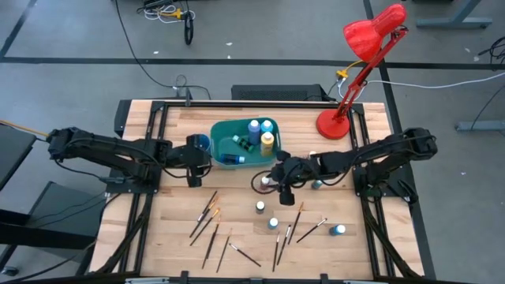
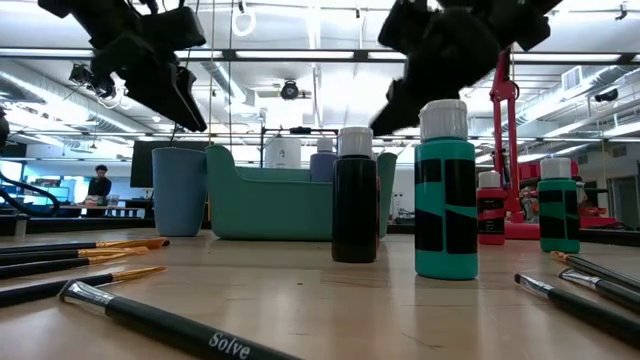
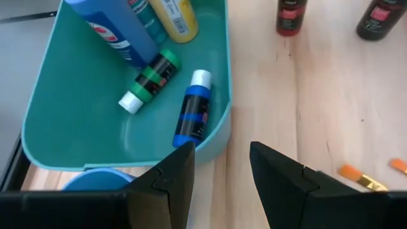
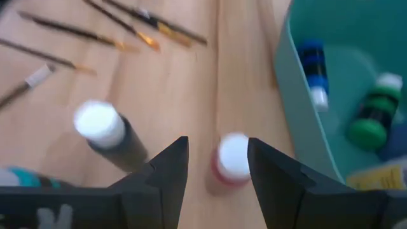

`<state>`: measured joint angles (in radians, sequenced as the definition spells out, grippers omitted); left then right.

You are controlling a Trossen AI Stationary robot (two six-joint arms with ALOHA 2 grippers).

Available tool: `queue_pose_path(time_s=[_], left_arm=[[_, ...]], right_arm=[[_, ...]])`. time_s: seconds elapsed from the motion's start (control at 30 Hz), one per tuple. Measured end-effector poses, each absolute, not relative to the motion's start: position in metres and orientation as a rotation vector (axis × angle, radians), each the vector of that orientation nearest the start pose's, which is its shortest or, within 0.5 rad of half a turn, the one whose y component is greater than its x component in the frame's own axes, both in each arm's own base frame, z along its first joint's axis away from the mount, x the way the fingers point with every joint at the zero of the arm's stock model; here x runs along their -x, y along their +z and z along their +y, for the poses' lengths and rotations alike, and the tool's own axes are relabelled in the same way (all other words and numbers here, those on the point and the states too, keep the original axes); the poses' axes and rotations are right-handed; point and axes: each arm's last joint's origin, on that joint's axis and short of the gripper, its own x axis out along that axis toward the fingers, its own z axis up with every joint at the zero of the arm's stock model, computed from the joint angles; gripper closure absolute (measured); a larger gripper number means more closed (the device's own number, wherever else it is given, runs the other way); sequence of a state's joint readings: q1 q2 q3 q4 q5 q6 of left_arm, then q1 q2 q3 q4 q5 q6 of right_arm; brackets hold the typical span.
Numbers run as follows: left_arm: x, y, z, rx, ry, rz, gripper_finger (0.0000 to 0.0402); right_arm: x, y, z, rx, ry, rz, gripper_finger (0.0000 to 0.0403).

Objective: Pick & Place Paint Supplies
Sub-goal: Put the left small red paint bottle into the green bin

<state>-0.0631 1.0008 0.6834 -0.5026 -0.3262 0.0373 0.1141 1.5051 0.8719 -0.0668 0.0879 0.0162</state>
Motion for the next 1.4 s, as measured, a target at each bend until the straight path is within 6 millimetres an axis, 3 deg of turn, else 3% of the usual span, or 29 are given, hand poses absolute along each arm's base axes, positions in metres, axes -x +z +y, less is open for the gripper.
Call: queue_pose_path(time_s=[0.27,0.57,0.8,0.97,1.4], left_arm=[[-0.198,0.241,-0.002,-0.215,0.256,0.752,0.0239],[-0.199,0.242,-0.002,-0.237,0.247,0.743,0.0239],[-0.199,0.242,-0.002,-0.244,0.245,0.744,0.0239],[-0.199,0.242,-0.002,-0.244,0.244,0.744,0.0239],[-0.199,0.242,-0.002,-0.237,0.247,0.743,0.0239]], right_arm=[[-0.317,0.193,0.019,-0.023,-0.046,0.721,0.0238],[-0.322,0.192,0.018,-0.047,-0.018,0.695,0.0237],[-0.322,0.192,0.017,-0.028,-0.065,0.693,0.0202],[-0.322,0.192,0.02,-0.008,0.031,0.696,0.0183],[-0.324,0.194,0.018,0.068,-0.004,0.657,0.0201]])
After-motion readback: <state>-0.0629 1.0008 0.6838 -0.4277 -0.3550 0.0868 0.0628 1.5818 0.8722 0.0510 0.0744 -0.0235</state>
